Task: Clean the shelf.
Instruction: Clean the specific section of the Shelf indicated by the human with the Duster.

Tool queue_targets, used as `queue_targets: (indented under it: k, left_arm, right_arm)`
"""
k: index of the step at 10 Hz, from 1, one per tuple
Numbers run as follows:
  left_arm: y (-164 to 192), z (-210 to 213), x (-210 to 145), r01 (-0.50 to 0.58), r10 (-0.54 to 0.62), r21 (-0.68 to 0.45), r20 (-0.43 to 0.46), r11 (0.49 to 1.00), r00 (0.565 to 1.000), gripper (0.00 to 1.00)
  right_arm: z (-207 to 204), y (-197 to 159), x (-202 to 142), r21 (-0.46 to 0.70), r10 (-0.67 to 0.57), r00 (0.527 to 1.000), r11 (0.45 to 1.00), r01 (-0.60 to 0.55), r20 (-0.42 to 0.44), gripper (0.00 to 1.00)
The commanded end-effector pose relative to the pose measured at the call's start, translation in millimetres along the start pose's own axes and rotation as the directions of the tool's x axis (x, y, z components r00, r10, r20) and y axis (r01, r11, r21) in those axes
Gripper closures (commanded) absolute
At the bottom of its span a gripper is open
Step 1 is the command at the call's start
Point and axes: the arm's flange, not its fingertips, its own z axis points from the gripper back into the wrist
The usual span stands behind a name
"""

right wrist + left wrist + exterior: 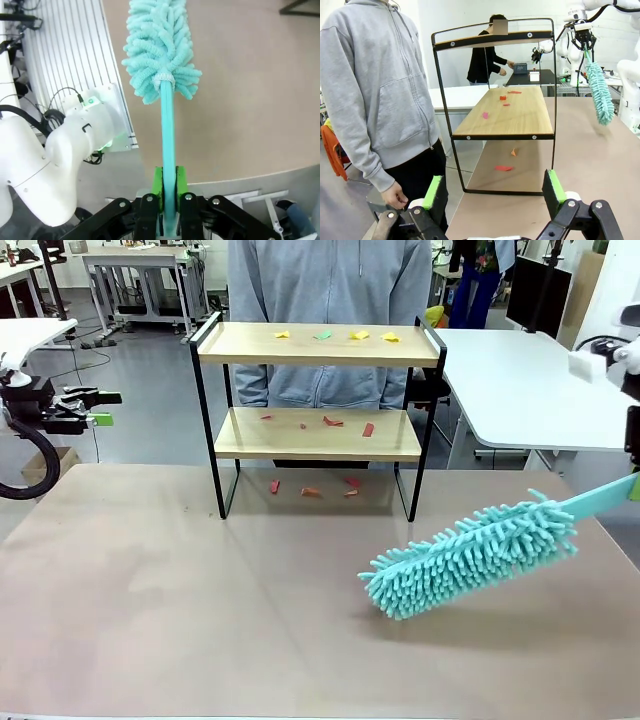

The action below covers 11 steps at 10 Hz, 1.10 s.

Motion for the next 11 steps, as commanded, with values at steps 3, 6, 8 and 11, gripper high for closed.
queue_targets:
  k: [3, 6, 8, 11]
  left_arm:
    - [0, 0, 2, 0.003, -0.003, -0.002, -0.002, 1.000, 1.000, 0.00]
    - [0, 0, 2, 0.003, -0.003, -0.002, -0.002, 1.000, 1.000, 0.00]
    - [0, 0, 2, 0.003, -0.003, -0.002, -0.002, 1.000, 1.000, 0.00]
    - [0, 0, 2, 0.003, -0.003, -0.002, -0.002, 1.000, 1.000, 0.00]
  right_arm:
    - [-4, -2, 3, 0.021, 0.009, 1.000, 1.000, -0.009, 0.008, 0.87]
    - [-4, -2, 3, 0.021, 0.009, 1.000, 1.000, -0.009, 0.008, 0.87]
    - [-4, -2, 3, 0.021, 0.009, 1.000, 1.000, -0.009, 0.008, 0.87]
    - [-4, -2, 3, 0.021, 0.009, 1.000, 1.000, -0.009, 0.008, 0.87]
